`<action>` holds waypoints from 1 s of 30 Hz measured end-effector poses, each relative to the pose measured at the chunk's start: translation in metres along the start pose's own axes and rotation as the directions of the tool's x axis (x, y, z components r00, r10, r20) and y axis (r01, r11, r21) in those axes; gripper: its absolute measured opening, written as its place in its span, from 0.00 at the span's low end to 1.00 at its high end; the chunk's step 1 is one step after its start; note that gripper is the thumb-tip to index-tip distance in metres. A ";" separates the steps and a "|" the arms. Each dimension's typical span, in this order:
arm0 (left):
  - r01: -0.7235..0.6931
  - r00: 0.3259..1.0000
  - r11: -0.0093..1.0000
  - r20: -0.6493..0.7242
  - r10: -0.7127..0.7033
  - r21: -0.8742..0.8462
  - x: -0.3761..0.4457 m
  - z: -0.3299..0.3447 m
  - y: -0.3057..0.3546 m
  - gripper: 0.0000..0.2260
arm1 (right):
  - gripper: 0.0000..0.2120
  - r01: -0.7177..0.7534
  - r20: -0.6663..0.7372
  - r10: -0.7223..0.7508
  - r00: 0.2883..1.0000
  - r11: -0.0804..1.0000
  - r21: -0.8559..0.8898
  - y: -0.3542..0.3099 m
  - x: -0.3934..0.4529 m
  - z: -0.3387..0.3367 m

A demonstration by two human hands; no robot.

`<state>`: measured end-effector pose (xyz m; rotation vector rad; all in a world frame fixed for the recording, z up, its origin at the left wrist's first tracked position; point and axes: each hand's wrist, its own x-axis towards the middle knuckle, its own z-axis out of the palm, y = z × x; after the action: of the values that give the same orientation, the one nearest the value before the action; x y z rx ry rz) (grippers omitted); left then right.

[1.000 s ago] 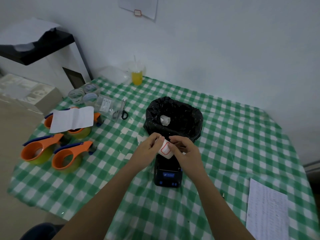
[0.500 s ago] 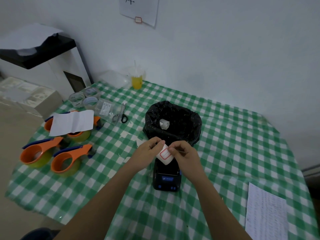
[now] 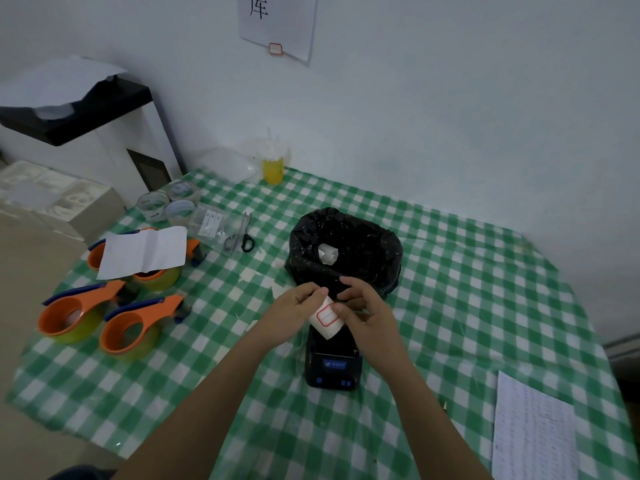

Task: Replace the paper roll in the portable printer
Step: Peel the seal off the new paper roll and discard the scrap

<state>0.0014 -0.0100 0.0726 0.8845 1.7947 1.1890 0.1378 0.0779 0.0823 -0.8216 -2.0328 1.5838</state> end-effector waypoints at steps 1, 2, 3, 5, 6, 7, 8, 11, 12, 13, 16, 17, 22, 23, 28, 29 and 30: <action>0.002 1.000 1.000 -0.004 -0.002 0.000 0.000 0.000 -0.001 0.14 | 0.11 -0.007 0.002 0.007 1.000 1.000 -0.020 0.000 0.000 0.000; 0.007 1.000 1.000 -0.009 -0.007 0.004 0.001 0.000 -0.002 0.14 | 0.09 -0.008 -0.007 0.007 1.000 0.998 -0.060 0.000 0.001 0.001; 0.011 1.000 1.000 -0.013 -0.011 0.010 0.001 0.000 -0.003 0.14 | 0.07 -0.009 -0.019 0.008 1.000 0.995 -0.098 0.000 0.001 0.002; 0.025 1.000 0.999 -0.014 -0.025 0.032 0.003 -0.001 -0.006 0.16 | 0.10 0.005 -0.049 -0.013 0.999 0.988 -0.155 0.001 0.000 0.003; 0.039 0.999 0.999 -0.012 -0.038 0.037 0.003 0.000 -0.007 0.17 | 0.12 0.022 -0.065 -0.034 0.997 0.985 -0.172 0.001 0.000 0.004; 0.053 0.999 0.998 -0.007 -0.053 0.033 0.004 0.000 -0.007 0.20 | 0.13 0.044 -0.076 -0.058 0.995 0.983 -0.180 0.002 -0.001 0.005; 0.067 0.998 0.997 -0.002 -0.067 0.025 0.005 0.000 -0.007 0.23 | 0.14 0.065 -0.083 -0.082 0.993 0.981 -0.185 0.002 -0.001 0.006; 0.094 0.995 0.996 0.013 -0.094 0.001 0.005 -0.001 -0.006 0.28 | 0.17 0.105 -0.090 -0.124 0.988 0.975 -0.197 0.003 -0.002 0.006; 0.100 0.995 0.995 0.017 -0.100 -0.003 0.005 -0.001 -0.006 0.29 | 0.17 0.111 -0.087 -0.131 0.988 0.973 -0.204 0.003 -0.002 0.006; 0.104 0.994 0.995 0.020 -0.104 -0.005 0.005 -0.002 -0.007 0.29 | 0.17 0.117 -0.082 -0.136 0.987 0.971 -0.211 0.004 -0.002 0.006; 0.120 0.993 0.993 0.023 -0.120 -0.001 0.006 -0.002 -0.009 0.28 | 0.18 0.132 -0.066 -0.152 0.986 0.963 -0.236 0.007 -0.003 0.005; 0.122 0.992 0.992 0.022 -0.122 0.000 0.006 -0.002 -0.009 0.27 | 0.17 0.136 -0.062 -0.155 0.986 0.961 -0.242 0.008 -0.003 0.005; 0.143 0.990 0.990 0.010 -0.143 0.019 0.007 -0.003 -0.011 0.27 | 0.16 0.142 -0.049 -0.158 0.986 0.960 -0.240 0.003 -0.003 0.003; 0.144 0.989 0.989 0.011 -0.145 0.028 0.007 -0.003 -0.012 0.26 | 0.16 0.140 -0.044 -0.155 0.987 0.962 -0.234 0.002 -0.003 0.003; 0.148 0.989 0.988 -0.003 -0.148 0.045 0.006 -0.005 -0.010 0.24 | 0.10 0.132 0.002 -0.136 0.991 0.958 -0.255 -0.004 -0.002 -0.001; 0.149 0.989 0.988 -0.011 -0.149 0.051 0.006 -0.005 -0.011 0.23 | 0.08 0.131 0.008 -0.133 0.991 0.957 -0.258 -0.004 -0.002 -0.001; 0.155 0.988 0.986 -0.014 -0.154 0.059 0.005 -0.005 -0.010 0.22 | 0.07 0.123 0.011 -0.125 0.992 0.959 -0.254 -0.005 -0.001 -0.002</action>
<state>-0.0068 -0.0105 0.0630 0.7597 1.8790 1.0469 0.1391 0.0775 0.0880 -0.7679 -2.2675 1.2689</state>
